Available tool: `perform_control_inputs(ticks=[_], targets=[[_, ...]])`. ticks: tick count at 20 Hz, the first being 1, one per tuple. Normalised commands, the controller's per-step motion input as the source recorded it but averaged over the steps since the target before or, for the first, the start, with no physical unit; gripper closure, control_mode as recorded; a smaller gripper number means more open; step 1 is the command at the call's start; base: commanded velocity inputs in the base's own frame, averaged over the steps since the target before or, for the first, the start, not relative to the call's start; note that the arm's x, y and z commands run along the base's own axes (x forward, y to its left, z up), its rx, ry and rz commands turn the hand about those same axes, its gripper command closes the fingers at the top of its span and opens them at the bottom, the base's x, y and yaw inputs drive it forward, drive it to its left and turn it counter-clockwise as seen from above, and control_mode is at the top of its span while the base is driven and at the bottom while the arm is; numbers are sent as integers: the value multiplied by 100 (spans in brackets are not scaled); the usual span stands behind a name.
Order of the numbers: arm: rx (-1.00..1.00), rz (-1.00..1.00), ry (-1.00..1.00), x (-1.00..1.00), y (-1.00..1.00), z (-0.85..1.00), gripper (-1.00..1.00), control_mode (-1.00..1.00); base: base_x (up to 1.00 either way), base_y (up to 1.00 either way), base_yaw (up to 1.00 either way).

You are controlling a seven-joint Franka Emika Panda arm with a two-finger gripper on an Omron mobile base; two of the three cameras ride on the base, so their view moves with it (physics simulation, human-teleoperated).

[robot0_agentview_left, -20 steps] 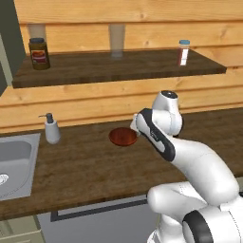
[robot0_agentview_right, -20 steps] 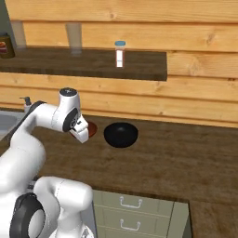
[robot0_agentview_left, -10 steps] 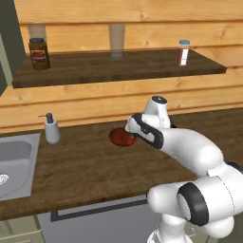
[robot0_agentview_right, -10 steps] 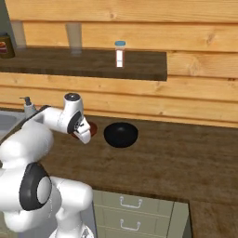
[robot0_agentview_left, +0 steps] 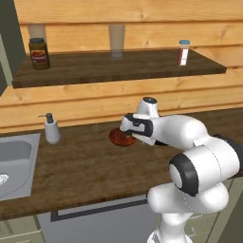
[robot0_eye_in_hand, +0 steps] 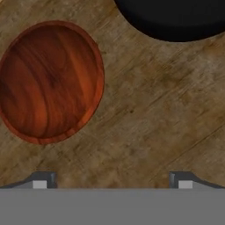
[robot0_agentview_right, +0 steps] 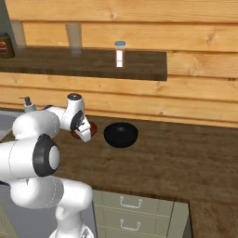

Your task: Pick up the bowls on the counter and stack them on top of one another in the open cabinet. Place the smaller bowl on top of the larger bowl.

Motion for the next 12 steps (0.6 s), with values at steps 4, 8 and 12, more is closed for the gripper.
perform_control_inputs(ticks=[4,8,12], targets=[[0,0,0,35,0,-18,-100,-100,0,0,0],[0,-1,0,29,0,-29,-100,-100,0,0,0],[0,-1,0,16,0,-39,-100,-100,0,0,0]])
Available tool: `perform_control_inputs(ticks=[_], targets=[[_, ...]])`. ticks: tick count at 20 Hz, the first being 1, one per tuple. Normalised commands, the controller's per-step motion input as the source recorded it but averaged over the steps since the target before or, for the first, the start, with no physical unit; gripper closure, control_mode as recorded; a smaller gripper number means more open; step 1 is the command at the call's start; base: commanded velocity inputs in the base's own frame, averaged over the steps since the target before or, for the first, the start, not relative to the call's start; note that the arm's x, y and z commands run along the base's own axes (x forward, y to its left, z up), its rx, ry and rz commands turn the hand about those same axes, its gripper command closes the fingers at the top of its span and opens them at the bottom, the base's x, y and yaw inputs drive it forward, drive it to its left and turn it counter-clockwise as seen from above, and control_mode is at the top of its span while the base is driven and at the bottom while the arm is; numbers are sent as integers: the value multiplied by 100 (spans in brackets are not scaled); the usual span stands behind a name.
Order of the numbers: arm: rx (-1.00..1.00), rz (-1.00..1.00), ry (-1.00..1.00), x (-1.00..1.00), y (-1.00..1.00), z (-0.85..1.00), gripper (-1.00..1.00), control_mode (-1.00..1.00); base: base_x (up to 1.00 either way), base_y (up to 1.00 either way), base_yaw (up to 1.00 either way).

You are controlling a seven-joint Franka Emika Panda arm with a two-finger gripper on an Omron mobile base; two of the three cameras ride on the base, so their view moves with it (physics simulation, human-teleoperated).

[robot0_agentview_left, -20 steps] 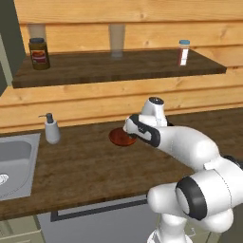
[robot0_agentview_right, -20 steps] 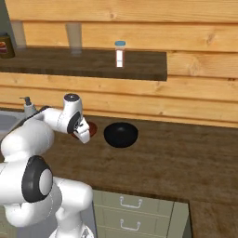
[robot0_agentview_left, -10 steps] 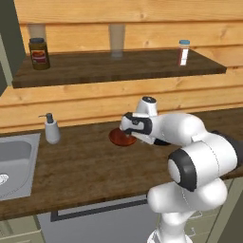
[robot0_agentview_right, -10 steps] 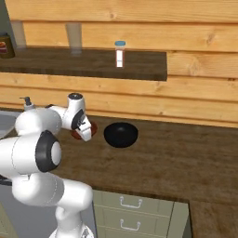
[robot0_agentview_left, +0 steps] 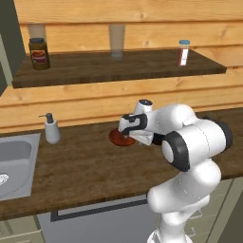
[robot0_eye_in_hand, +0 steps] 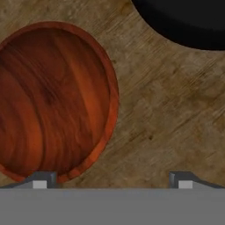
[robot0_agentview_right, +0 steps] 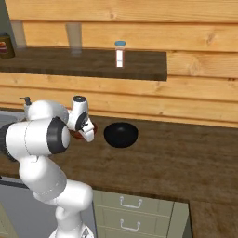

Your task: Pick up the bowls on the counter and stack them on top of one another in the open cabinet. Place the smaller bowl on top of the larger bowl.

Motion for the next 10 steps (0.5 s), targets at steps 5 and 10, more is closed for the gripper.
perform_control_inputs(ticks=[5,10], targets=[[0,-3,0,35,0,-19,-100,-100,0,0,0],[0,-2,0,34,0,-12,-100,-100,0,0,0]])
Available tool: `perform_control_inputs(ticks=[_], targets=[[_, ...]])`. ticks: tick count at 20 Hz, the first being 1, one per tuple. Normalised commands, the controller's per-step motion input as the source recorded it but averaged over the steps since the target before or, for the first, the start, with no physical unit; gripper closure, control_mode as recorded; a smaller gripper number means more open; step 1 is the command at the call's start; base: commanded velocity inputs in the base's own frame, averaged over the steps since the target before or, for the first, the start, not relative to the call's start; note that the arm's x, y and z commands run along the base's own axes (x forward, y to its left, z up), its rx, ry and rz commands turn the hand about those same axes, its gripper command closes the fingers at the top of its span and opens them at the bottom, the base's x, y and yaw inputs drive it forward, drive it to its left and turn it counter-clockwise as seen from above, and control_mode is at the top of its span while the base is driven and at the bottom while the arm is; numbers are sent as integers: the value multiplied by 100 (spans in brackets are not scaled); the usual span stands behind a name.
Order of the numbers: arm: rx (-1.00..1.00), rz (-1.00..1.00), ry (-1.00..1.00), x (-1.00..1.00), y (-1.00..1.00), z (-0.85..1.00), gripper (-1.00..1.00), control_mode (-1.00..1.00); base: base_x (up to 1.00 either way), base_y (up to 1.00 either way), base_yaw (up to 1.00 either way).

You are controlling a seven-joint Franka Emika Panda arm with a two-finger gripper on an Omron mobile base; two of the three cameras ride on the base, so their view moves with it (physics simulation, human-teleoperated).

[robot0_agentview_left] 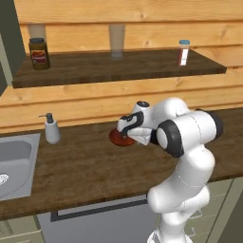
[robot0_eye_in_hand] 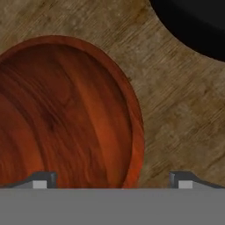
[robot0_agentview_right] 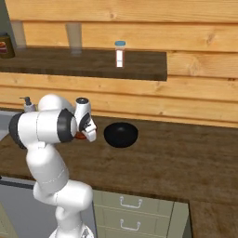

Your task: Pick up the bowls on the counter and stack them on top of one another in the open cabinet. Place the smaller bowl on top of the larger bowl.

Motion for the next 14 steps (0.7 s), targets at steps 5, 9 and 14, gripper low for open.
perform_control_inputs(ticks=[5,9,14], targets=[[0,-1,0,16,0,-24,-100,-100,0,0,0],[0,0,0,0,0,-23,-100,-100,0,0,0],[0,-3,0,3,7,-12,-100,-100,0,0,0]])
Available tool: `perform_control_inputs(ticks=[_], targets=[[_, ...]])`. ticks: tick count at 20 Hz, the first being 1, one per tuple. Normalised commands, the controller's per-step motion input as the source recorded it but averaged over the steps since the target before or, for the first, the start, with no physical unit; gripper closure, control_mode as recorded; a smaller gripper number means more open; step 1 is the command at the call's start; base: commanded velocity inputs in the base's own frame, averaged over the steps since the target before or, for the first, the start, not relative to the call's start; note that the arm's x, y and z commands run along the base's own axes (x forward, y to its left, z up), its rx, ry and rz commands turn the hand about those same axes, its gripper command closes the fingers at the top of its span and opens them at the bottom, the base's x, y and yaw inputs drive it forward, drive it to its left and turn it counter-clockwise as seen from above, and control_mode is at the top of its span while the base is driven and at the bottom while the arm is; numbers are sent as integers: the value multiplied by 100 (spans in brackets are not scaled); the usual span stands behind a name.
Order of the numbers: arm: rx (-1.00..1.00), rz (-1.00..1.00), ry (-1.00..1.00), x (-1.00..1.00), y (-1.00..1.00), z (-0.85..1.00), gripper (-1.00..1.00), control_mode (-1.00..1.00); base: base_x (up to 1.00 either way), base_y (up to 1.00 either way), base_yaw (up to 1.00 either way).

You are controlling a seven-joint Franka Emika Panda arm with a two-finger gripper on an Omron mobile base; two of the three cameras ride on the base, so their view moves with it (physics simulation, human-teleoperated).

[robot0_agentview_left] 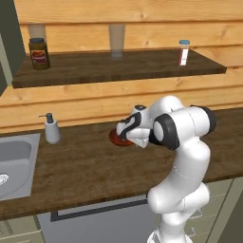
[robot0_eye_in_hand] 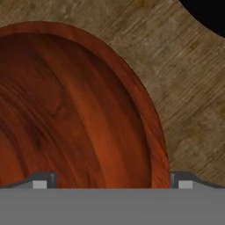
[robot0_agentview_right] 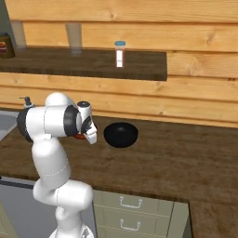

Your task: Pick up the bowls on the counter and stack them on top of one another in the open cabinet. Place the smaller bowl on top of the larger bowl.

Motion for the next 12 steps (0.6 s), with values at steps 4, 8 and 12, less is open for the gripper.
perform_control_inputs(ticks=[4,8,12], targets=[[0,-4,0,6,11,-5,100,-100,0,0,0],[0,-3,0,0,1,0,100,-100,0,0,0],[0,-3,-2,0,0,0,100,-100,0,0,0]])
